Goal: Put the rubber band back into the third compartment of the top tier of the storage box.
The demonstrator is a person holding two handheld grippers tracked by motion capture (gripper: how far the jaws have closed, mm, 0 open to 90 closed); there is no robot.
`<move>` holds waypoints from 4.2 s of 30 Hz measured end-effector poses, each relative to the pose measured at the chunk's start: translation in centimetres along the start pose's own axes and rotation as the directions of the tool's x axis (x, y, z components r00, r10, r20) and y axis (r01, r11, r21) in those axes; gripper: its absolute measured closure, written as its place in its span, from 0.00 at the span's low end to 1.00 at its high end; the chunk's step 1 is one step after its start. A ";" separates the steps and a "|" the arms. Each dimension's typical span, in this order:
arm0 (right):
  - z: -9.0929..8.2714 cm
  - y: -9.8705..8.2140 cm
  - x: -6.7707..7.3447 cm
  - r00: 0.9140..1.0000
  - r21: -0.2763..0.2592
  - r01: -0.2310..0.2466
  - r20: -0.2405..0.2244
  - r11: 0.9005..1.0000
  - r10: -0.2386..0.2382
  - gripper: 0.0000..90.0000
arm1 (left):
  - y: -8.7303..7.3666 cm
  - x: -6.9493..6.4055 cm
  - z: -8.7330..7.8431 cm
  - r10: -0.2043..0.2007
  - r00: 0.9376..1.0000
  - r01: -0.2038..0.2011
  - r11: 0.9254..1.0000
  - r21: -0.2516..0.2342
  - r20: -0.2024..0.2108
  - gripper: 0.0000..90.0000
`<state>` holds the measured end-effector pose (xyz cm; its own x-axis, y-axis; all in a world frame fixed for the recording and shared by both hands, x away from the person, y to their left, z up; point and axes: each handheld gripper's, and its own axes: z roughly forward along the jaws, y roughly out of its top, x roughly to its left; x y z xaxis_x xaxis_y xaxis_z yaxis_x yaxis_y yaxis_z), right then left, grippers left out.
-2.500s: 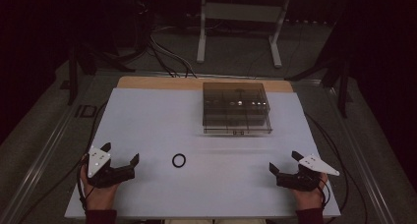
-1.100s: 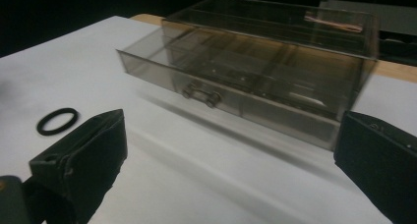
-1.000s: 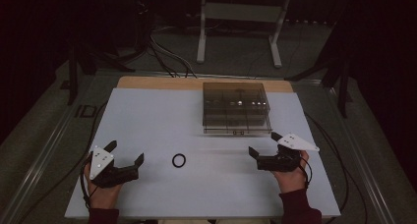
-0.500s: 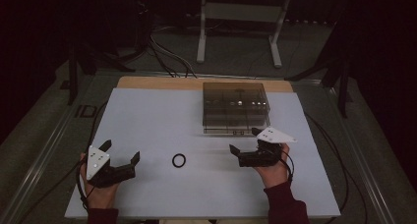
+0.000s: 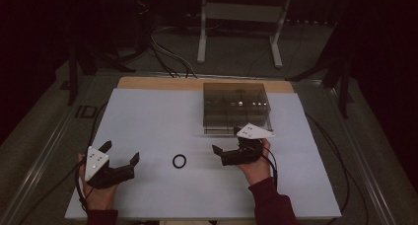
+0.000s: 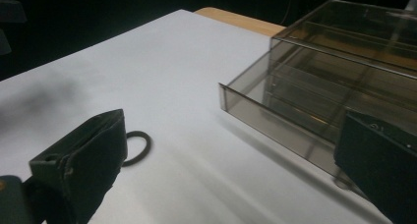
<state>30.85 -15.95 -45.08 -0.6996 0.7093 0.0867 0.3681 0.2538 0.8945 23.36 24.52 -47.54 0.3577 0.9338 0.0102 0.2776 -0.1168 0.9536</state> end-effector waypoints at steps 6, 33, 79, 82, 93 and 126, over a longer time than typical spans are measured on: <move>1.4 0.5 0.9 1.000 0.013 0.017 -0.018 1.000 -0.017 0.00 | -0.1 -0.1 0.1 0.005 1.000 -0.005 1.000 0.004 -0.014 0.01; 6.7 1.1 4.8 0.995 0.086 0.068 -0.085 0.994 -0.060 0.01 | -0.3 -0.2 0.1 0.022 0.999 -0.022 1.000 0.009 -0.041 0.00; 13.1 -1.6 6.8 0.986 0.400 0.155 -0.117 0.903 -0.118 0.83 | -0.5 -0.2 0.4 0.033 0.999 -0.031 0.999 0.040 -0.038 0.01; 13.0 -1.6 6.9 0.987 0.403 0.156 -0.104 0.902 -0.124 0.93 | -0.5 -0.1 0.4 0.027 0.999 -0.026 0.999 0.042 -0.038 0.01; 12.0 -0.8 6.8 0.987 0.359 0.142 -0.126 0.922 -0.103 0.98 | -0.6 0.0 0.4 0.031 0.999 -0.030 0.999 0.023 -0.038 0.01; 7.4 3.2 4.4 0.997 0.249 0.080 -0.024 0.965 -0.076 0.98 | -0.6 -0.2 0.3 0.021 0.999 -0.021 1.000 0.013 -0.032 0.01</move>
<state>33.49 -7.10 -45.07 -0.7400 0.6720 0.0286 0.4519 0.4653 0.7611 23.38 24.31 -48.21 0.3347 0.9415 0.0403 0.2813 -0.1407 0.9493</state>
